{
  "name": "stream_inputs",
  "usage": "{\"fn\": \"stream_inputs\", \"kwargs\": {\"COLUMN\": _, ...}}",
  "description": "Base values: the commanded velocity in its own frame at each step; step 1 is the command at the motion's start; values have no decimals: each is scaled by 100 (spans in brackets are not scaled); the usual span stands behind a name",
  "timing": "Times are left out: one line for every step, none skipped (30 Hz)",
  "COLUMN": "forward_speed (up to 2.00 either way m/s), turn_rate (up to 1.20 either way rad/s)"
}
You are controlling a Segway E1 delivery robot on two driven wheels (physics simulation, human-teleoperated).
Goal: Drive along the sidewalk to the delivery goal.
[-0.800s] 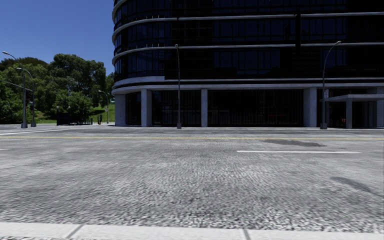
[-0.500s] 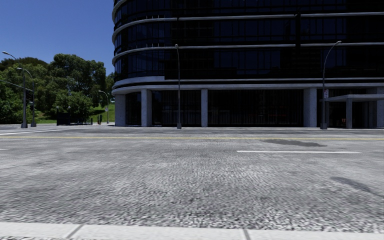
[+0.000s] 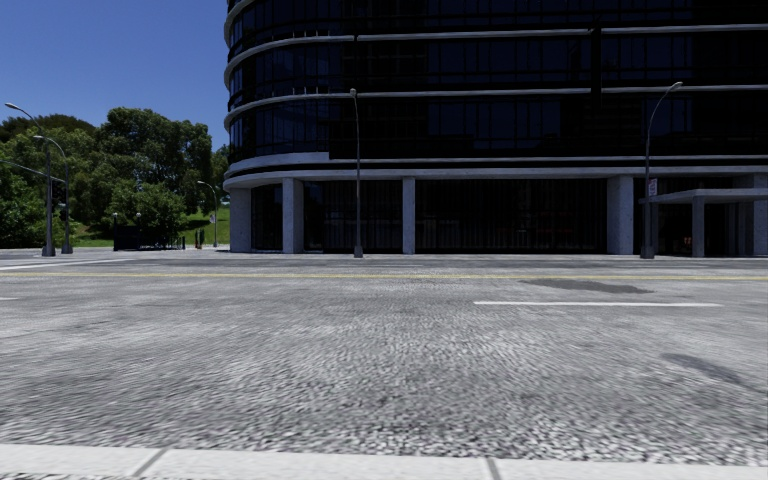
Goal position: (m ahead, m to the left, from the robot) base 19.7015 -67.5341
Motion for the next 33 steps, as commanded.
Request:
{"fn": "stream_inputs", "kwargs": {"forward_speed": 0, "turn_rate": 0}}
{"fn": "stream_inputs", "kwargs": {"forward_speed": 0, "turn_rate": 0}}
{"fn": "stream_inputs", "kwargs": {"forward_speed": 0, "turn_rate": 0}}
{"fn": "stream_inputs", "kwargs": {"forward_speed": 0, "turn_rate": 0}}
{"fn": "stream_inputs", "kwargs": {"forward_speed": 0, "turn_rate": 0}}
{"fn": "stream_inputs", "kwargs": {"forward_speed": 0, "turn_rate": 0}}
{"fn": "stream_inputs", "kwargs": {"forward_speed": 0, "turn_rate": -14}}
{"fn": "stream_inputs", "kwargs": {"forward_speed": 0, "turn_rate": -33}}
{"fn": "stream_inputs", "kwargs": {"forward_speed": 0, "turn_rate": -33}}
{"fn": "stream_inputs", "kwargs": {"forward_speed": 0, "turn_rate": -40}}
{"fn": "stream_inputs", "kwargs": {"forward_speed": 0, "turn_rate": -42}}
{"fn": "stream_inputs", "kwargs": {"forward_speed": 0, "turn_rate": -42}}
{"fn": "stream_inputs", "kwargs": {"forward_speed": 0, "turn_rate": -42}}
{"fn": "stream_inputs", "kwargs": {"forward_speed": 0, "turn_rate": -42}}
{"fn": "stream_inputs", "kwargs": {"forward_speed": 0, "turn_rate": -42}}
{"fn": "stream_inputs", "kwargs": {"forward_speed": 0, "turn_rate": -42}}
{"fn": "stream_inputs", "kwargs": {"forward_speed": 0, "turn_rate": -42}}
{"fn": "stream_inputs", "kwargs": {"forward_speed": 0, "turn_rate": -42}}
{"fn": "stream_inputs", "kwargs": {"forward_speed": 0, "turn_rate": -42}}
{"fn": "stream_inputs", "kwargs": {"forward_speed": 0, "turn_rate": -42}}
{"fn": "stream_inputs", "kwargs": {"forward_speed": 0, "turn_rate": -42}}
{"fn": "stream_inputs", "kwargs": {"forward_speed": 0, "turn_rate": -42}}
{"fn": "stream_inputs", "kwargs": {"forward_speed": 0, "turn_rate": -42}}
{"fn": "stream_inputs", "kwargs": {"forward_speed": 0, "turn_rate": -42}}
{"fn": "stream_inputs", "kwargs": {"forward_speed": 0, "turn_rate": -42}}
{"fn": "stream_inputs", "kwargs": {"forward_speed": 0, "turn_rate": -42}}
{"fn": "stream_inputs", "kwargs": {"forward_speed": 0, "turn_rate": -42}}
{"fn": "stream_inputs", "kwargs": {"forward_speed": 0, "turn_rate": -42}}
{"fn": "stream_inputs", "kwargs": {"forward_speed": 0, "turn_rate": -42}}
{"fn": "stream_inputs", "kwargs": {"forward_speed": 0, "turn_rate": -42}}
{"fn": "stream_inputs", "kwargs": {"forward_speed": 0, "turn_rate": -42}}
{"fn": "stream_inputs", "kwargs": {"forward_speed": 0, "turn_rate": -42}}
{"fn": "stream_inputs", "kwargs": {"forward_speed": 0, "turn_rate": -42}}
